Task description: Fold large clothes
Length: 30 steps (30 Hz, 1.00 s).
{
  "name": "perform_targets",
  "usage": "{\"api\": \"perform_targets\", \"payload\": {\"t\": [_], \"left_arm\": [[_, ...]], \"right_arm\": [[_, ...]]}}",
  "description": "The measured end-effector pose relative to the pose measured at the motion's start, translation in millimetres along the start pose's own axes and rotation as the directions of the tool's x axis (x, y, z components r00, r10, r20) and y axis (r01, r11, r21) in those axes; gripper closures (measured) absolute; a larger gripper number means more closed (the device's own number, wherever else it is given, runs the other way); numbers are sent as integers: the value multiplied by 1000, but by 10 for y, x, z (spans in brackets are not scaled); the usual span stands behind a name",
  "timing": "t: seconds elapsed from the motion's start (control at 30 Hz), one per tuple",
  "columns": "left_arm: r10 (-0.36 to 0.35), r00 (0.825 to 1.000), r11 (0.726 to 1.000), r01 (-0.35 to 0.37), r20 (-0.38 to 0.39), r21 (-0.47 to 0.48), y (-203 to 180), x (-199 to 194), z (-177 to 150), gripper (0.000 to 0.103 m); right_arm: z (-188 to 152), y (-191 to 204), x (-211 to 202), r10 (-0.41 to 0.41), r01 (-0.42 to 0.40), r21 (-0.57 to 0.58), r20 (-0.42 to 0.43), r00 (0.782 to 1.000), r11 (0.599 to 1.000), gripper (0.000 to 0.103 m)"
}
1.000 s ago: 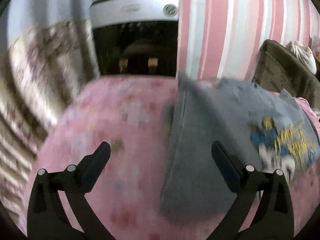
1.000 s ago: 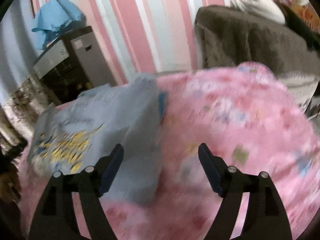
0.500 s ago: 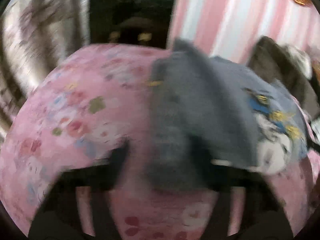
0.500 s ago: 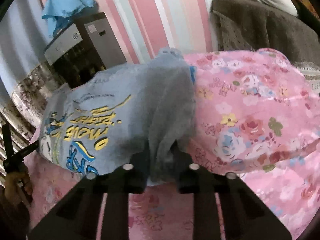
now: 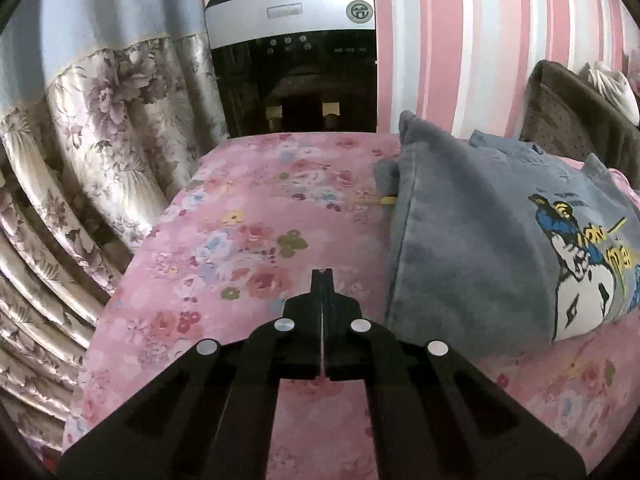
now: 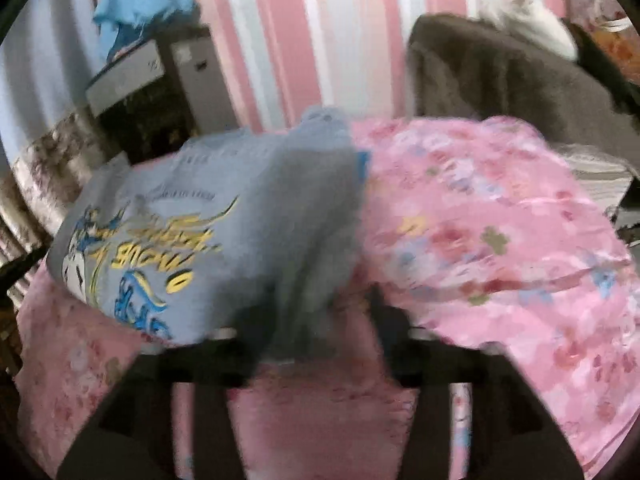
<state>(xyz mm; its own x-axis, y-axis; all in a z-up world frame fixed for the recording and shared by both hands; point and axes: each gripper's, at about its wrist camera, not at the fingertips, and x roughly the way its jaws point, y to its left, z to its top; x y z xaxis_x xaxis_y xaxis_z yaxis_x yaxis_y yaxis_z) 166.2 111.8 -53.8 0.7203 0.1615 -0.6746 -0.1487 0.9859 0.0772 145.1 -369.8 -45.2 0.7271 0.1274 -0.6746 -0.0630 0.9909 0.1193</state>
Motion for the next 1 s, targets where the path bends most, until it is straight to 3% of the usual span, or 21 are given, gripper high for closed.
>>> {"api": "perform_targets", "payload": {"t": [0.03,0.07,0.1,0.13,0.2,0.5,1.0], "left_arm": [[-3,1000,1000,3,5,-3,-7,-39,1,87],[-2,1000,1000,2,14,-10,-11,-69,-7,59],[-2,1000,1000,2,26,-26,-10,-103,1,38],[-12,999,998,15,48,-54,-15,-146,36,35],[-40,997,996,45,63,-72,-92,-187,119,33],[-132,987,991,132,87,3,-888,-170,431,28],[-202,977,978,198,65,72,-1899,164,672,14]], "right_arm": [[27,-67,-76,-10,10,14,28,1000,1000,26],[48,-109,-121,-10,9,25,45,999,1000,26],[85,-167,-152,-8,6,37,53,999,999,26],[128,-224,-149,-10,7,50,51,999,999,26],[198,-271,-107,-18,15,56,41,999,998,26],[456,-204,156,-12,12,61,-6,1000,998,24],[528,-46,848,30,-22,59,-125,992,998,24]]}}
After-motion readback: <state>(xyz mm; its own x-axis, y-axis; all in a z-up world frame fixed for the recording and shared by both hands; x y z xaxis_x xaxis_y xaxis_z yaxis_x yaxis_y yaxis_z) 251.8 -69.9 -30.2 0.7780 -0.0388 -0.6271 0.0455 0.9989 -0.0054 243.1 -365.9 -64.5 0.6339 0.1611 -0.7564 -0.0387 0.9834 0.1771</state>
